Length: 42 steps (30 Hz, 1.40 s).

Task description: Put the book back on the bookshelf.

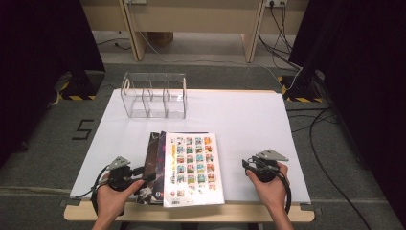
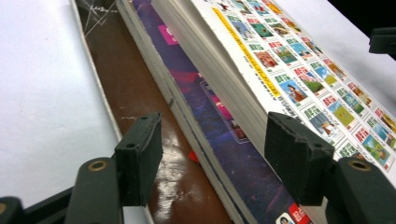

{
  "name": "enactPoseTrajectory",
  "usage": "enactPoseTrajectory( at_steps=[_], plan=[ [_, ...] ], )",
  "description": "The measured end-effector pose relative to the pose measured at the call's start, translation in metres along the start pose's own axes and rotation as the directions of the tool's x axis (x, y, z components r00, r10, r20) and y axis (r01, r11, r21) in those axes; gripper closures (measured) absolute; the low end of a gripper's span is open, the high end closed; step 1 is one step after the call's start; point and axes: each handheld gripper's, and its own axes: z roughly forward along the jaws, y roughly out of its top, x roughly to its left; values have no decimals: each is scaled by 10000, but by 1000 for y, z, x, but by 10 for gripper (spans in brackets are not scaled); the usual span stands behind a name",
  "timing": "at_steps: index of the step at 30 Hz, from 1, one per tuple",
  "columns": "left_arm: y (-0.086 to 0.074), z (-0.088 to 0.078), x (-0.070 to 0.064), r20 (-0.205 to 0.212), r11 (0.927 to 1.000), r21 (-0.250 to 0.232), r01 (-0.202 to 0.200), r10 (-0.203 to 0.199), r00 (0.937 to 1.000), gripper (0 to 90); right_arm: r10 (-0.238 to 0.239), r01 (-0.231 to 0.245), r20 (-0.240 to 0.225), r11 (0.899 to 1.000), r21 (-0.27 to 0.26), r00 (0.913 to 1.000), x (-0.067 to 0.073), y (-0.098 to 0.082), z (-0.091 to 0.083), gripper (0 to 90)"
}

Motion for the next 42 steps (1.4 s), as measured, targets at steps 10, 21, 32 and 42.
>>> enactPoseTrajectory(
  at_steps=[10,21,32,42],
  plan=[
    [10,5,-9,-22,9983,299,-504,505,9987,392,-160,177,-604,9995,272,9980,18,9,4,535],
    [24,23,-19,404,9941,880,-642,608,9973,387,-270,355,-1424,9977,577,9894,39,18,14,523],
    [29,43,-22,450,9873,1500,-530,467,9979,398,-223,428,-2044,9944,966,9786,55,20,25,512],
    [31,54,-26,646,9846,1733,-243,132,9978,389,311,73,-2663,9898,1420,9634,60,18,33,507]
  ],
)
